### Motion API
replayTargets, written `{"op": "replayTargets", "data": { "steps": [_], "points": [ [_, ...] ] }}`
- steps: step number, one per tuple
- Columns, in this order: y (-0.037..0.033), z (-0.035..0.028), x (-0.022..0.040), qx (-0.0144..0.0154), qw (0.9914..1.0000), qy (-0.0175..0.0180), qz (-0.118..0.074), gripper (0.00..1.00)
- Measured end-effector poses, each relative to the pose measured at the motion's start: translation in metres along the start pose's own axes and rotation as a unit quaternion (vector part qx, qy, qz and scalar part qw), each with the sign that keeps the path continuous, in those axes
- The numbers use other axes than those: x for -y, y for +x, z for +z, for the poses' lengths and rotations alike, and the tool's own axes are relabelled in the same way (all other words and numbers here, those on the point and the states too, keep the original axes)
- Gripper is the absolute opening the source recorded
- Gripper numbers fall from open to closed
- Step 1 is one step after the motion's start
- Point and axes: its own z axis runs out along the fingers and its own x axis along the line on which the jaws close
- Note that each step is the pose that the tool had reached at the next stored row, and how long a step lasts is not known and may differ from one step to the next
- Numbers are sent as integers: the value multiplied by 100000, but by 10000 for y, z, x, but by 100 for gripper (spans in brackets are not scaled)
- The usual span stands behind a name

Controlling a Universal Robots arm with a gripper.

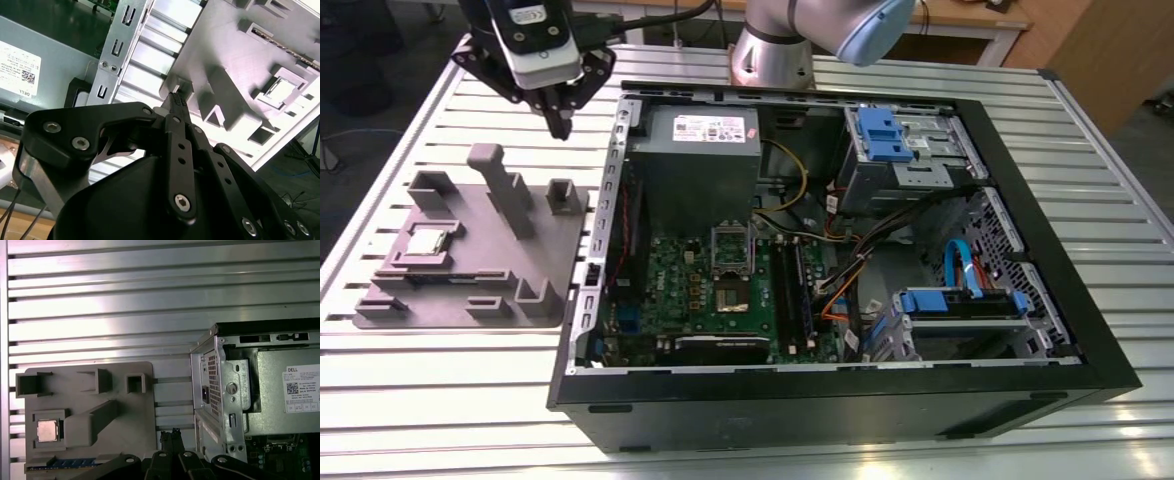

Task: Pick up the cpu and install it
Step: 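Reach for the cpu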

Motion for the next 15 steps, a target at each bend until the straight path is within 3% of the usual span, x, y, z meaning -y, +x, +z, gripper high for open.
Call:
{"op": "replayTargets", "data": {
  "steps": [15],
  "points": [
    [112,3,8,8,100000,1,6,10]
  ]
}}
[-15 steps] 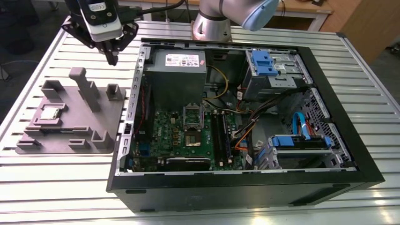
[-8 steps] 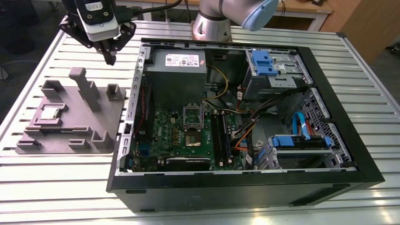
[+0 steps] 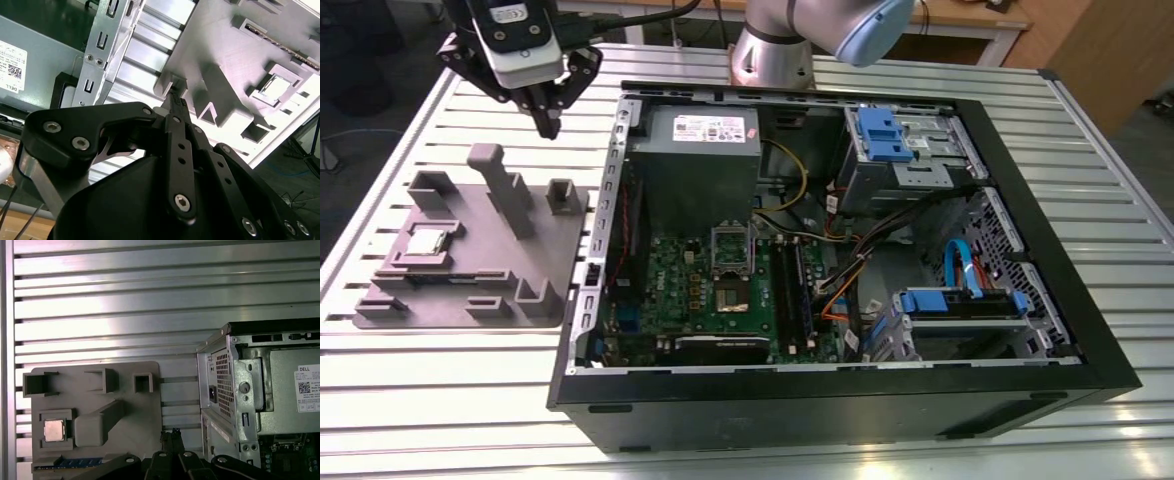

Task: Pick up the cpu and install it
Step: 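Reach for the cpu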

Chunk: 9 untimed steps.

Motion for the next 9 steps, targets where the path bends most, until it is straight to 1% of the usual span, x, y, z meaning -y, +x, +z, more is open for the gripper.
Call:
{"op": "replayTargets", "data": {
  "steps": [9],
  "points": [
    [22,5,2,-4,100000,2,-7,10]
  ]
}}
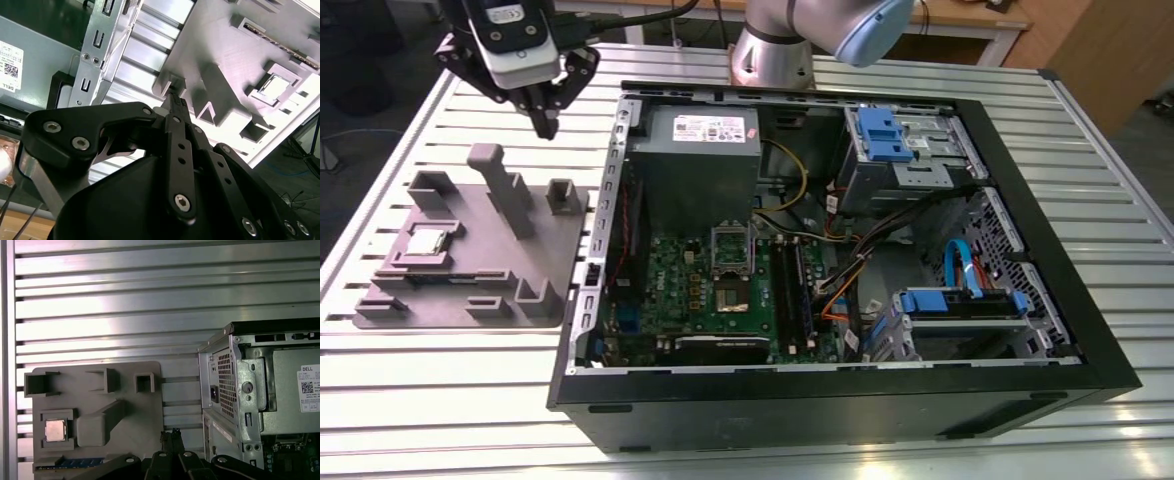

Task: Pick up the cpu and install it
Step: 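Reach for the cpu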

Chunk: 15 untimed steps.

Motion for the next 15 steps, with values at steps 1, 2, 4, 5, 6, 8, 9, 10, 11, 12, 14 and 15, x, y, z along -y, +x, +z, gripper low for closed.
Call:
{"op": "replayTargets", "data": {
  "steps": [1,2,4,5,6,8,9,10,11,12,14,15],
  "points": [
    [10,3,1,0,100000,1,1,10],
    [22,6,2,-1,100000,0,2,10],
    [24,7,3,-1,100000,2,-1,10],
    [30,9,3,2,100000,0,-3,10],
    [31,9,3,0,100000,0,0,10],
    [34,10,3,0,100000,-1,-2,10],
    [35,10,3,0,100000,0,2,10],
    [38,11,4,1,100000,-1,0,10],
    [40,11,4,1,100000,0,2,10],
    [42,11,4,0,100000,0,1,10],
    [46,12,4,0,100000,2,3,10],
    [47,12,5,0,100000,1,1,10]
  ]
}}
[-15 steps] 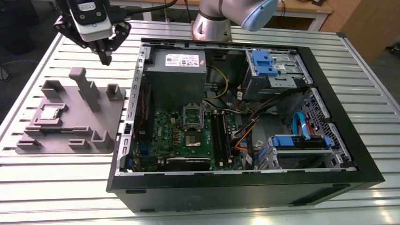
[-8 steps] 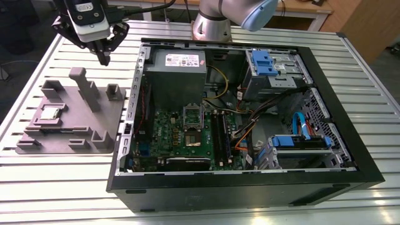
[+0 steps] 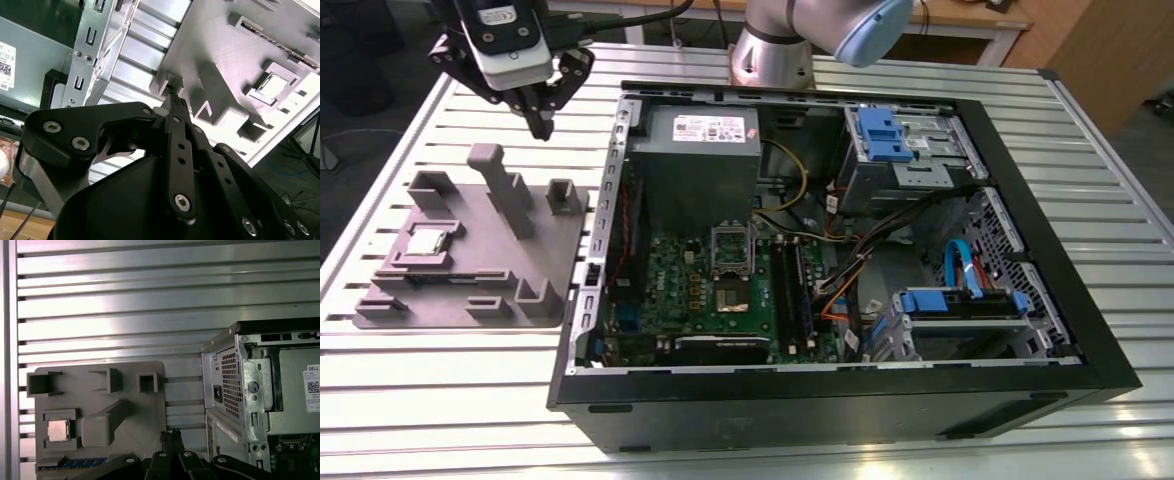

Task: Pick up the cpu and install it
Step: 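Reach for the cpu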

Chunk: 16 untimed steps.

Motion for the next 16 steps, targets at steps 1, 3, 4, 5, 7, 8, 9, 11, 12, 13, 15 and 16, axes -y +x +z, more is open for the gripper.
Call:
{"op": "replayTargets", "data": {
  "steps": [1,3,4,5,7,8,9,11,12,13,15,16],
  "points": [
    [5,1,0,-2,100000,2,1,10],
    [8,2,1,0,100000,-2,-2,10],
    [10,2,1,0,100000,-1,0,10],
    [13,2,1,-1,100000,3,3,10],
    [18,3,2,0,100000,0,1,10],
    [20,4,2,2,100000,-2,0,10],
    [23,4,2,0,100000,1,-1,10],
    [29,5,3,0,100000,0,2,10],
    [32,5,3,0,100000,-1,0,10],
    [41,5,4,-1,100000,0,5,10],
    [52,6,5,0,100000,0,-1,10],
    [56,7,5,1,100000,-1,0,10]
  ]
}}
